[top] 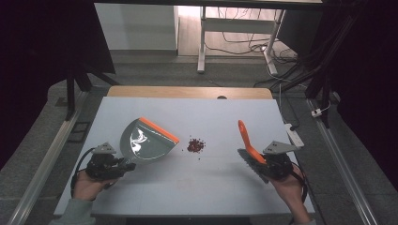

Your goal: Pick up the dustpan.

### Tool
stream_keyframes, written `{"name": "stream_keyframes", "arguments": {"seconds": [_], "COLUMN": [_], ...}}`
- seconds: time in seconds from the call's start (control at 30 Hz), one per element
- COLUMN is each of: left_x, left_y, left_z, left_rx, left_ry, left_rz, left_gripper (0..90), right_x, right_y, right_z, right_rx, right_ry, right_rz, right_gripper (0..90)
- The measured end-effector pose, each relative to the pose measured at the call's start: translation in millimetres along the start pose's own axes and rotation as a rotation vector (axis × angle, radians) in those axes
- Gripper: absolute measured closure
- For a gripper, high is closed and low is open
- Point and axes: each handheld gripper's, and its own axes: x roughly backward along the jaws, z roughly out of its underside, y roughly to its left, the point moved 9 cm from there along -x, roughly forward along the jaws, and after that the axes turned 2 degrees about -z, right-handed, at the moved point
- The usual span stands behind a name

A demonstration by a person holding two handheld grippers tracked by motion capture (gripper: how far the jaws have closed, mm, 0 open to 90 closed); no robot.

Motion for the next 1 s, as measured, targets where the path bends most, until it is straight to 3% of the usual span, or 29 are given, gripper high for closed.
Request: {"name": "stream_keyframes", "arguments": {"seconds": [0.53,0.67,1.0], "left_x": [-4.0,-5.3,-0.5], "left_y": [-24.3,-32.9,-45.0], "left_z": [0.6,4.3,15.0], "left_rx": [-0.13,-0.171,-0.221], "left_ry": [0.046,0.075,0.144], "left_rz": [0.103,0.128,0.16], "left_gripper": [61.9,61.9,61.9], "right_x": [-3.5,-5.0,-13.8], "right_y": [-2.6,-0.2,7.6], "right_z": [-2.5,-3.2,-3.9], "right_rx": [-0.014,-0.011,0.016], "right_ry": [-0.008,-0.004,0.012], "right_rz": [-0.011,-0.015,-0.032], "right_gripper": [70.8,70.8,70.8]}}
